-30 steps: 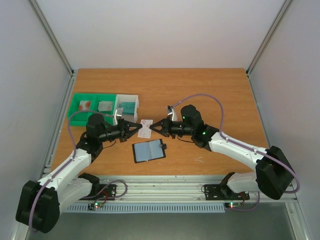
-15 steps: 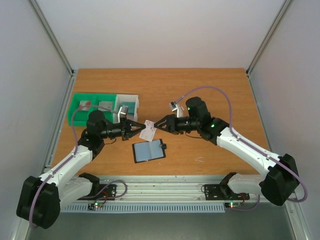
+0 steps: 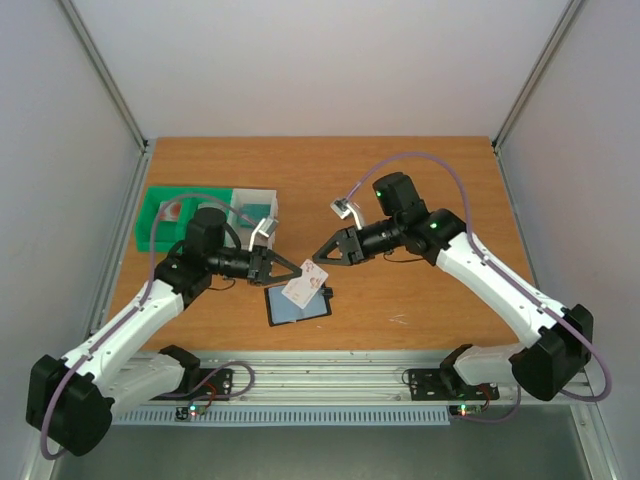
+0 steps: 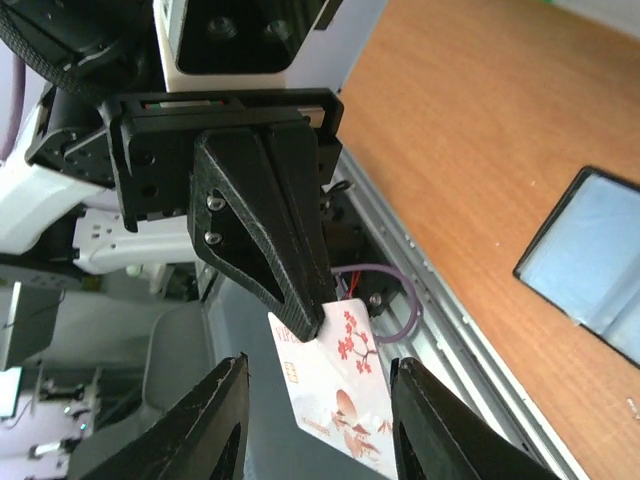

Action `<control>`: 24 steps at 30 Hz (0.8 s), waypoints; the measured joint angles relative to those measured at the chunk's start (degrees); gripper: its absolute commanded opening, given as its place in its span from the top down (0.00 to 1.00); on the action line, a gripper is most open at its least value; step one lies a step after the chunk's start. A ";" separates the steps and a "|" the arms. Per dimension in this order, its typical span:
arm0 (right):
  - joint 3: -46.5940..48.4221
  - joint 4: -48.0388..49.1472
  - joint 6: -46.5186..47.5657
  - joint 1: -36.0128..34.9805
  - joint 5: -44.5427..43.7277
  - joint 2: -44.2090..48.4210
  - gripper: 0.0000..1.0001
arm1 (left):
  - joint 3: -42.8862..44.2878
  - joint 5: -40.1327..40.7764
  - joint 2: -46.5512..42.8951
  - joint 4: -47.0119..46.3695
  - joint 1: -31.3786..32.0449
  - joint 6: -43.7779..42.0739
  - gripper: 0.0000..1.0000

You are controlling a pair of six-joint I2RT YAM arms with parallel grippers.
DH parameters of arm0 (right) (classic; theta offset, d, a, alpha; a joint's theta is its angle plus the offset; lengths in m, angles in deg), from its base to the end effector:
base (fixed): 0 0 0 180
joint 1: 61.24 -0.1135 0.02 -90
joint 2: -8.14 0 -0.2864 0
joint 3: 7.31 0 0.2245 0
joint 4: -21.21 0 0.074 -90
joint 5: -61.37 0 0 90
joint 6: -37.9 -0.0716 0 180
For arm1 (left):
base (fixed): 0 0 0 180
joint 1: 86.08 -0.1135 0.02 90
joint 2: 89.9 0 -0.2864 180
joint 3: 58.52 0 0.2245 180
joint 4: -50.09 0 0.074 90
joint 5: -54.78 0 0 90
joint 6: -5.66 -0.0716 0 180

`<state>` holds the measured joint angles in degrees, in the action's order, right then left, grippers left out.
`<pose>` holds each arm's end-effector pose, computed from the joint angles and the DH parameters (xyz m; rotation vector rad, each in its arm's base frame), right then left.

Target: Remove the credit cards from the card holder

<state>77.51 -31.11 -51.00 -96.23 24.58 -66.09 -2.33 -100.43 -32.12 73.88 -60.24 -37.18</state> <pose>0.1720 0.1904 0.3526 -1.1740 1.9778 1.3683 0.1388 -0.1394 0.3050 0.4497 2.2375 -1.8837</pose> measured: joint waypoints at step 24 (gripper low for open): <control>-1.60 -0.28 3.82 -2.38 7.89 -2.62 0.99 | 3.56 1.92 0.02 7.82 2.51 -5.35 0.63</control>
<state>75.91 -31.39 -47.17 -98.61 32.47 -68.72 1.23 -98.51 -32.10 81.71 -57.73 -42.54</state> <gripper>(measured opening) 0.021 0.268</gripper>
